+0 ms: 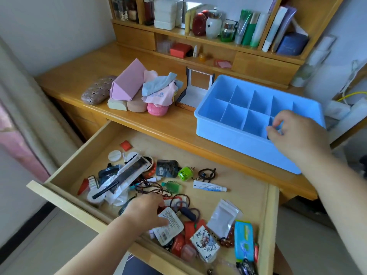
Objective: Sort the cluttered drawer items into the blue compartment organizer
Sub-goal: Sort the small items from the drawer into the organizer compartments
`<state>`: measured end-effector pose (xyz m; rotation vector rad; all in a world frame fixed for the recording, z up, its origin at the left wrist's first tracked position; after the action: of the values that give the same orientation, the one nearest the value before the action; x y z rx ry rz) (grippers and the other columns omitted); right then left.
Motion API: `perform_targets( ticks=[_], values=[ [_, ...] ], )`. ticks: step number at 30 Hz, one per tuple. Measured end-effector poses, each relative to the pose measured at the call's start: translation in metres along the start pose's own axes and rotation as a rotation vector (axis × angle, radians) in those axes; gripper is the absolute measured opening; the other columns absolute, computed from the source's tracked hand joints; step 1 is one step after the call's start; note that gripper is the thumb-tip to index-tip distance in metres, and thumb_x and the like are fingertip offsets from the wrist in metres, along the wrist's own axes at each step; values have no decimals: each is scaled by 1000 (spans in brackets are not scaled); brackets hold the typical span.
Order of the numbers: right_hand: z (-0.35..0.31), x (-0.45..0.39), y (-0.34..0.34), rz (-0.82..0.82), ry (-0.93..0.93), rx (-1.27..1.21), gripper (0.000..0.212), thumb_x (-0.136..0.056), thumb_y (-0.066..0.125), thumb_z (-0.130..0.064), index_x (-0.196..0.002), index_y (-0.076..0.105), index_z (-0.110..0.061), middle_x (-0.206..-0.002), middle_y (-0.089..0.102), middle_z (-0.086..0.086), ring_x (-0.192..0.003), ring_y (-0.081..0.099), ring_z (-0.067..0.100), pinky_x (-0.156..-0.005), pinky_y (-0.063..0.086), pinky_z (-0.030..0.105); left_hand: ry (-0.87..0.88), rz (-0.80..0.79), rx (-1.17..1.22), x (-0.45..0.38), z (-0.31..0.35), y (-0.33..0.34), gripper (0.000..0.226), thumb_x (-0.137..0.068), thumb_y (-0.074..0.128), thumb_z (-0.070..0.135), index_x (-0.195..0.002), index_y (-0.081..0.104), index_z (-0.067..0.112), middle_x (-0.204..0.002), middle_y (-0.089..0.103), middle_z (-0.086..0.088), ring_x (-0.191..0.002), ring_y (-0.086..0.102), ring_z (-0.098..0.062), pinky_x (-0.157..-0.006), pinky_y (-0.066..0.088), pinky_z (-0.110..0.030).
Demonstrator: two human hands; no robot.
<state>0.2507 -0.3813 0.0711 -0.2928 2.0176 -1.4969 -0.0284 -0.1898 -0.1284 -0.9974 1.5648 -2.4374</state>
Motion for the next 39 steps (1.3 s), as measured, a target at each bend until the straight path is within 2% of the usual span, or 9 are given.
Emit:
perform_targets(
  ticks=[3, 7, 13, 18, 23, 27, 30, 34, 39],
  values=[
    [-44, 53, 11, -16, -236, -189, 15, -82, 64, -31, -76, 52, -25, -47, 47, -4, -48, 50, 21, -48, 35, 24, -48, -76, -188, 2, 15, 21, 72, -69, 71, 59, -126, 47, 21, -123, 54, 4, -110, 55, -17, -91, 48, -31],
    [-75, 113, 70, -431, -288, -234, 11, -88, 57, -38, -81, 54, -31, -56, 53, -8, -50, 47, 0, -47, 39, 20, -109, -98, -69, 2, 17, 25, 74, -68, 76, 54, -122, 43, 18, -114, 60, 3, -103, 60, -18, -80, 51, -28],
    [-80, 161, 128, -872, 41, -554, 12, -88, 59, -30, -75, 59, -30, -76, 64, -9, -60, 58, 1, -63, 49, 22, -28, -49, 581, 3, 2, 15, 13, -78, 68, 15, -79, 58, 23, -62, 55, 7, -55, 49, -7, -55, 41, -23],
    [-94, 178, 138, -1045, 133, -688, 19, -91, 55, -43, -100, 61, -28, -88, 70, -6, -57, 62, 1, -56, 52, 21, 165, -94, 1395, 4, 22, 0, 17, -81, 72, 9, -82, 55, 8, -79, 67, -9, -75, 64, -21, -64, 52, -25],
    [-83, 150, 105, -828, 317, -1006, 17, -92, 58, -26, -77, 66, -22, -59, 65, -3, -45, 52, 6, -47, 42, 19, 275, -109, 1813, -6, 49, -11, 11, -89, 63, 17, -88, 58, 7, -87, 63, -15, -79, 62, -26, -71, 57, -36],
    [-30, 83, 23, -349, 279, -967, 21, -89, 59, -31, -70, 65, -27, -49, 56, -9, -45, 47, 0, -45, 38, 19, 105, 167, 1495, -12, 32, -10, 11, -92, 59, 18, -94, 61, 8, -78, 65, -8, -75, 63, -21, -83, 55, -39],
    [24, 28, -39, -7, 263, -724, 26, -81, 57, -40, -72, 60, -17, -45, 51, -7, -46, 45, 7, -51, 35, 28, -61, 348, 1289, -11, 10, -3, 10, -93, 55, 4, -94, 64, 9, -81, 69, -8, -70, 65, -15, -76, 55, -31],
    [63, -30, -48, -101, 326, -362, 30, -85, 58, -25, -70, 58, 1, -61, 51, 12, -58, 45, 25, -55, 30, 32, -97, 408, 1146, -12, 6, -6, 15, -92, 56, 5, -92, 64, 17, -76, 71, -5, -70, 68, -16, -73, 55, -30],
    [63, -50, -32, -278, 334, -101, 26, -82, 57, -17, -60, 49, -7, -60, 45, 10, -56, 41, 24, -51, 27, 29, -60, 369, 997, -14, 8, -3, 16, -90, 58, 9, -92, 63, 24, -82, 70, -10, -80, 67, -22, -78, 54, -37]
  ],
)
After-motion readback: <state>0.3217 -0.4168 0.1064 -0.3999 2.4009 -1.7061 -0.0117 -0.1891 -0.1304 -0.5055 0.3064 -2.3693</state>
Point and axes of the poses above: each hand's wrist, its own x-axis away from the middle knuckle, its own y-axis out of the palm, z = x × y, the point moved 6 cm from there along -x, towards the middle knuckle
